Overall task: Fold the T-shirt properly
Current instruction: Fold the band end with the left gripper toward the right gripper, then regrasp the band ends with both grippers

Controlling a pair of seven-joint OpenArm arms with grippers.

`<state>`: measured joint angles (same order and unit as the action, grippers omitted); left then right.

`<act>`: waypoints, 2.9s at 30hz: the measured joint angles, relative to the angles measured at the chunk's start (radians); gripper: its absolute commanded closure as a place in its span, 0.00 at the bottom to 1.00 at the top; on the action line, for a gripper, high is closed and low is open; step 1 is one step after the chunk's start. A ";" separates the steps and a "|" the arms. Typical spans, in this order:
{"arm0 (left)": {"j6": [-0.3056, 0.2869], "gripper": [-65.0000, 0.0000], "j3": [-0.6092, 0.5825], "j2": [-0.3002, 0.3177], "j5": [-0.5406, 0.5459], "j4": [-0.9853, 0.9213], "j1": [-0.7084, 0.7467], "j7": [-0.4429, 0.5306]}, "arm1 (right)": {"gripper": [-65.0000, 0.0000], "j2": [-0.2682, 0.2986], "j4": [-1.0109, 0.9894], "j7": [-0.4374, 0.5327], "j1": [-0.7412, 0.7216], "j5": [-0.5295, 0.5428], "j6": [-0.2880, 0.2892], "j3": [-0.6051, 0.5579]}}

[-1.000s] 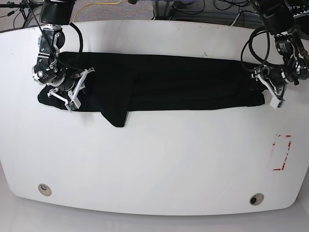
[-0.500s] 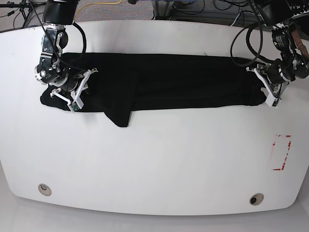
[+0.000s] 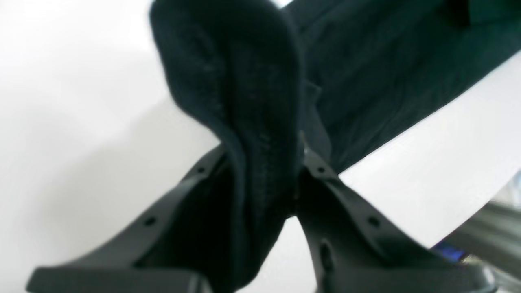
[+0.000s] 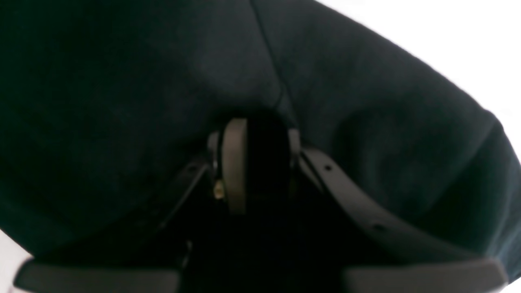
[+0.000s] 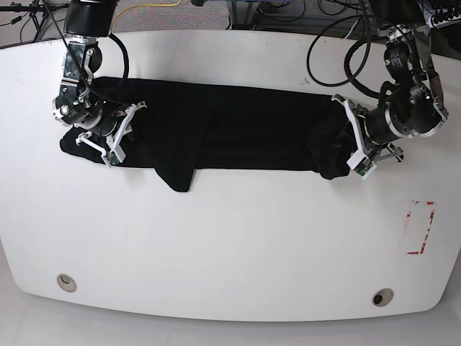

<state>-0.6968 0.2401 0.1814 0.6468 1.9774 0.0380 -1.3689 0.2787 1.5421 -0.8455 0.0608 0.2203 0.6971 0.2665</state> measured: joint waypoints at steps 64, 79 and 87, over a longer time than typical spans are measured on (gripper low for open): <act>0.000 0.49 0.005 -0.214 -0.021 -0.172 -0.158 -0.031 | 0.80 -0.035 0.060 -0.022 0.021 -0.010 -0.001 -0.002; 0.000 0.81 -0.020 -0.099 -0.101 -0.437 -0.043 0.185 | 0.65 -0.105 0.401 -0.232 -0.006 -0.008 0.002 0.043; -0.010 0.81 -0.019 -0.055 -0.040 -0.561 -0.043 0.306 | 0.05 -0.189 0.438 -0.389 -0.110 -0.013 0.001 0.293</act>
<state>-0.7071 0.2207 0.1261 0.6071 1.4166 -0.0055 -1.0634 0.0895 1.9800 -1.2346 -0.0490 0.2070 0.6979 0.5598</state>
